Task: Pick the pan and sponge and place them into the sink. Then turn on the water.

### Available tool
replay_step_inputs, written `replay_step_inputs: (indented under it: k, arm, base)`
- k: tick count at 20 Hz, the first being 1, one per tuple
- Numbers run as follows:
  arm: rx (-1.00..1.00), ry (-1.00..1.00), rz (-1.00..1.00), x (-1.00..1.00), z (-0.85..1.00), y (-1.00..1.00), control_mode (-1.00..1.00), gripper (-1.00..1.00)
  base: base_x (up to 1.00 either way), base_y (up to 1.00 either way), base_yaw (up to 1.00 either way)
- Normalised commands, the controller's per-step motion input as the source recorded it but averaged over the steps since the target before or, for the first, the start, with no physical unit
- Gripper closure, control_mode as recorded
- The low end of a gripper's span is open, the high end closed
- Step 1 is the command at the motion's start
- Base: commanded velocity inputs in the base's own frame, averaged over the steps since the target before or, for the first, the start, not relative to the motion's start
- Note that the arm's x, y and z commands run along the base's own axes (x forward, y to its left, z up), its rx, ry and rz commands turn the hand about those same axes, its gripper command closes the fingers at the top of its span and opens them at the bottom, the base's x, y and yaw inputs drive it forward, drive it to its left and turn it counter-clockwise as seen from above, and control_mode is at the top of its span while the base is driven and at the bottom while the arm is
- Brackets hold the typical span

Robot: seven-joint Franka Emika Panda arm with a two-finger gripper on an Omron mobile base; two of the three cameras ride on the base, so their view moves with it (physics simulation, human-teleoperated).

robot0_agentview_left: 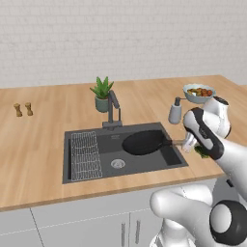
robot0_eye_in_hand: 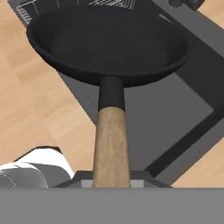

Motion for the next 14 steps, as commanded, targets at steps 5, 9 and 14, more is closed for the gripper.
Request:
replay_step_inputs:
  k: [5,9,14]
  arm:
    - [0.00,0.00,0.00,0.14,-0.25,0.35,-1.00,1.00]
    - [0.00,0.03,0.00,0.10,-0.31,0.29,-1.00,1.00]
    - [0.00,0.02,0.00,0.11,-0.32,0.22,-1.00,1.00]
  base:
    - [0.00,0.00,0.00]
    - [0.00,0.00,0.00]
    - [0.00,0.00,0.00]
